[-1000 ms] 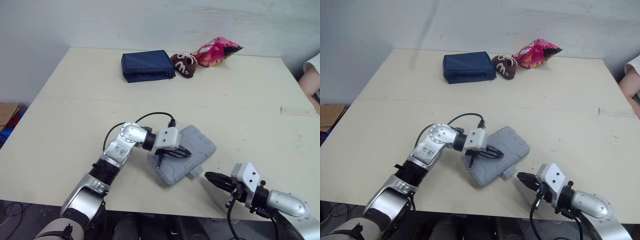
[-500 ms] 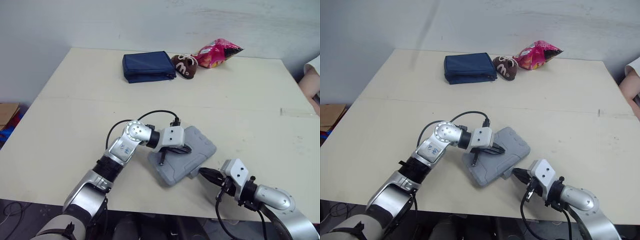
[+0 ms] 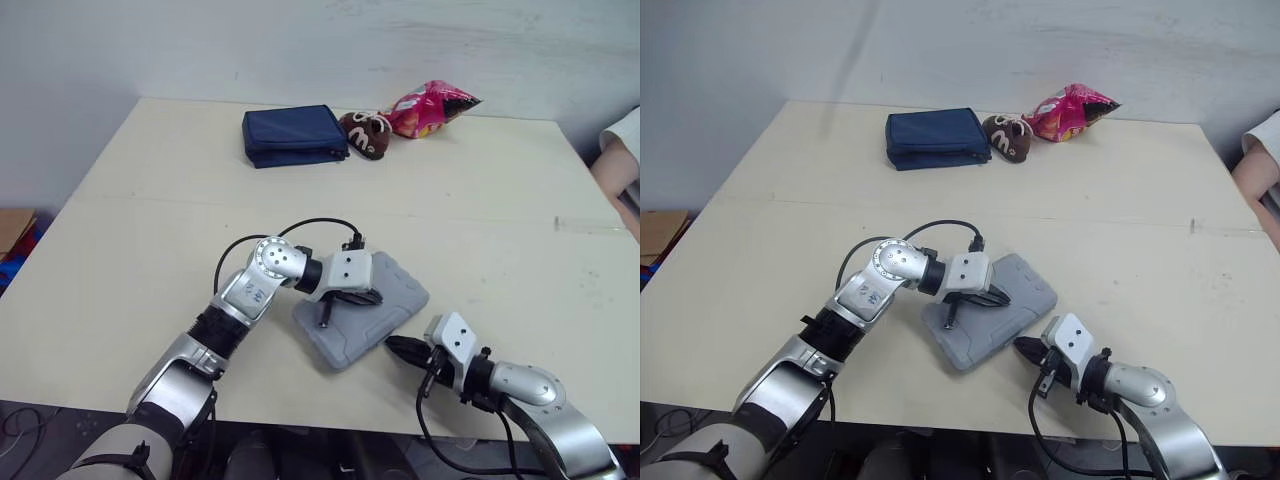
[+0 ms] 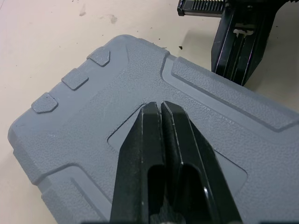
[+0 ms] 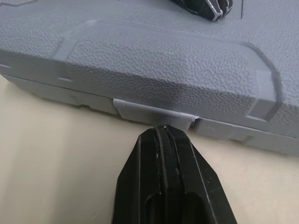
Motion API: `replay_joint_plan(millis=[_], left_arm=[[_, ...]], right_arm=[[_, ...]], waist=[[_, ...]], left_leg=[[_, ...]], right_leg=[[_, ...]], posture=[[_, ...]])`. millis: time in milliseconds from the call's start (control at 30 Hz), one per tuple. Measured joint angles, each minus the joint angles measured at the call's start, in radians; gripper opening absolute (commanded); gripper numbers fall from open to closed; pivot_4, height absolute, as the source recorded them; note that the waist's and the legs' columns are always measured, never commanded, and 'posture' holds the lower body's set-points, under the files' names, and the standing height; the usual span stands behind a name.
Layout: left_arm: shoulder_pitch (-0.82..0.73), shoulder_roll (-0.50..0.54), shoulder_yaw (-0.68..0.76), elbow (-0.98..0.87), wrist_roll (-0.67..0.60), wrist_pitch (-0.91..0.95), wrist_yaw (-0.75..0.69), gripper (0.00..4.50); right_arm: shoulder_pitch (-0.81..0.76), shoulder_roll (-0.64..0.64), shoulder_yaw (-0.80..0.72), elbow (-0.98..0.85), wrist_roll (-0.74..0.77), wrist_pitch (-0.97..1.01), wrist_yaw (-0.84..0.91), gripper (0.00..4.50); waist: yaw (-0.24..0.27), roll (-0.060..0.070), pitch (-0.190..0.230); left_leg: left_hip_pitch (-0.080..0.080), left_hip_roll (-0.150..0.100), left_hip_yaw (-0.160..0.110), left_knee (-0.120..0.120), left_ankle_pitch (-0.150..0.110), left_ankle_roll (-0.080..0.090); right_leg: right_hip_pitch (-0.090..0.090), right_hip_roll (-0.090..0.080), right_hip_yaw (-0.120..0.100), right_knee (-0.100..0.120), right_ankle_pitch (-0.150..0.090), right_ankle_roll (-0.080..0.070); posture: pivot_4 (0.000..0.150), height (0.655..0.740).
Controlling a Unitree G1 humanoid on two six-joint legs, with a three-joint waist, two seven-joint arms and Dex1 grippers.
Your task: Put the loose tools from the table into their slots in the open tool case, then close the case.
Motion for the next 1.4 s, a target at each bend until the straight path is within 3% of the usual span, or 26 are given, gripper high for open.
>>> replay_joint_plan(millis=[133, 200, 500, 767, 1000, 1100, 1333, 1367, 1400], left_arm=[[-0.003, 0.003, -0.009, 0.000, 0.020, 0.033, -0.001, 0.09], [-0.003, 0.006, -0.010, 0.002, 0.024, 0.045, -0.002, 0.09], [0.001, 0.017, -0.014, 0.002, 0.036, 0.060, -0.009, 0.09], [0.075, 0.018, 0.054, -0.017, -0.041, -0.024, -0.024, 0.09], [0.128, 0.076, 0.174, -0.040, -0.150, -0.165, -0.066, 0.09], [0.139, 0.175, 0.265, -0.061, -0.213, -0.160, -0.094, 0.86], [0.370, 0.442, 0.491, -0.112, -0.273, -0.063, -0.083, 4.07], [0.407, 0.470, 0.519, -0.108, -0.274, -0.055, -0.075, 4.47], [0.429, 0.482, 0.545, -0.096, -0.274, -0.061, -0.064, 4.47]], right_arm=[[-0.016, 0.042, 0.008, 0.019, 0.000, 0.024, -0.004, 0.00], [-0.025, 0.057, 0.015, 0.023, -0.002, 0.042, -0.009, 0.00], [-0.045, 0.081, 0.034, 0.026, -0.004, 0.094, -0.029, 0.00], [0.056, -0.095, -0.125, -0.173, 0.098, 0.129, 0.061, 0.00], [0.193, -0.185, -0.292, -0.191, 0.147, 0.065, 0.174, 0.00], [0.227, -0.218, -0.386, -0.169, 0.131, -0.074, 0.254, 0.91], [0.224, -0.300, -0.666, -0.014, 0.145, -0.153, 0.335, 4.36], [0.219, -0.311, -0.695, 0.014, 0.138, -0.179, 0.347, 4.50], [0.217, -0.314, -0.716, 0.035, 0.136, -0.217, 0.368, 4.50]], waist=[[-0.005, -0.004, -0.005], [-0.011, -0.005, -0.005], [-0.024, -0.012, -0.016], [-0.013, -0.005, -0.019], [0.003, 0.003, -0.010], [0.003, 0.006, -0.002], [0.000, 0.012, 0.002], [0.002, 0.010, 0.004], [0.003, 0.009, 0.004]], left_leg=[[0.002, 0.001, 0.000, -0.002, 0.000, 0.000], [0.014, 0.001, -0.001, -0.005, 0.000, -0.001], [0.017, 0.000, -0.004, -0.010, -0.003, -0.006], [0.014, -0.001, -0.005, -0.017, -0.002, -0.003], [0.009, -0.001, -0.006, -0.018, -0.006, -0.004], [0.008, -0.001, -0.006, -0.017, -0.007, -0.005], [0.009, -0.001, -0.003, -0.017, -0.012, -0.004], [0.009, -0.001, -0.004, -0.017, -0.012, -0.004], [0.009, -0.001, -0.004, -0.017, -0.012, -0.004]], right_leg=[[0.006, 0.000, 0.000, -0.001, -0.001, -0.002], [0.015, 0.000, 0.000, -0.005, -0.002, -0.004], [0.021, 0.001, -0.001, -0.007, -0.004, -0.008], [0.015, 0.001, -0.002, -0.014, -0.004, -0.005], [0.009, 0.001, -0.002, -0.013, -0.005, -0.003], [0.008, 0.002, -0.002, -0.013, -0.006, -0.001], [0.008, 0.000, -0.002, -0.015, -0.009, 0.000], [0.008, 0.000, -0.002, -0.015, -0.010, 0.000], [0.008, 0.000, -0.003, -0.015, -0.010, -0.001]], posture=[[0.150, 0.7400], [0.150, 0.7400], [0.150, 0.7400], [0.150, 0.7400], [0.150, 0.7400], [0.150, 0.7400], [0.150, 0.7400], [0.150, 0.7400], [0.150, 0.7400]])
